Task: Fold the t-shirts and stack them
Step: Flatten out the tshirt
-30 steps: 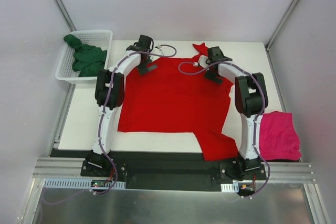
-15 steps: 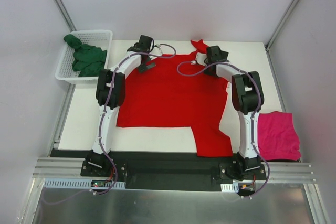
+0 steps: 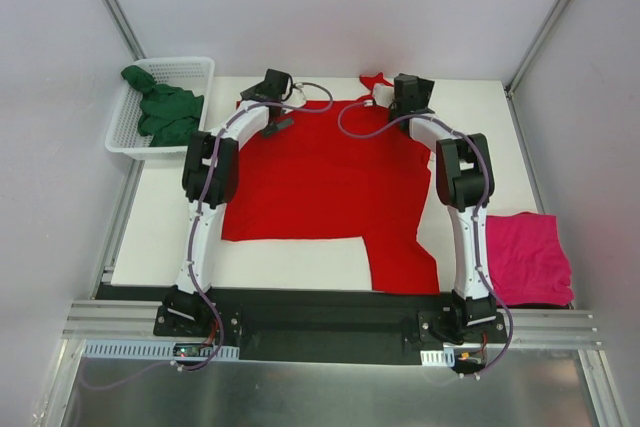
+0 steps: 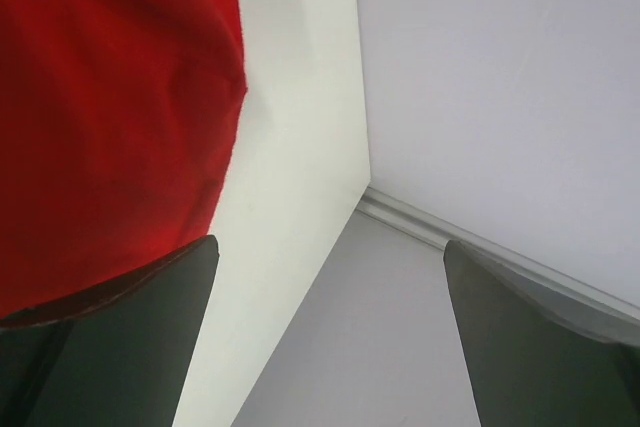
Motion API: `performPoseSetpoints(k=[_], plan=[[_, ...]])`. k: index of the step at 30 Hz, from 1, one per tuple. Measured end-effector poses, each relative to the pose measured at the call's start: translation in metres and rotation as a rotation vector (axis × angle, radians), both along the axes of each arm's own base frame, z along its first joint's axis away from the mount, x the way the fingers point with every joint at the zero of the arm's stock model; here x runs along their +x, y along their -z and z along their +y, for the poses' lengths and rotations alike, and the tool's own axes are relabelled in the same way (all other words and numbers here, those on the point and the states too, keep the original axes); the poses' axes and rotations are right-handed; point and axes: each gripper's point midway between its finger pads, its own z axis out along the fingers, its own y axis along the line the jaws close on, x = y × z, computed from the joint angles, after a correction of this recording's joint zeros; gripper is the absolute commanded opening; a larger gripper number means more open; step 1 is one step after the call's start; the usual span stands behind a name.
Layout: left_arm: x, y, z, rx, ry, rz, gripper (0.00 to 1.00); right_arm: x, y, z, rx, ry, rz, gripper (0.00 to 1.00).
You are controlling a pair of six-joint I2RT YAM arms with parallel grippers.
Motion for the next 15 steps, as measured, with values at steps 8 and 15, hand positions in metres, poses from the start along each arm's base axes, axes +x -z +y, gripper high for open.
performPoseSetpoints(k=[8, 15], plan=[[-0.016, -0.027, -0.006, -0.089, -0.03, -0.044, 0.99, -0.028, -0.008, -0.004, 0.076, 0.074, 0.108, 1.0], [-0.038, -0.069, -0.021, -0.213, 0.018, -0.079, 0.99, -0.09, -0.041, 0.007, 0.297, 0.127, 0.312, 1.0]])
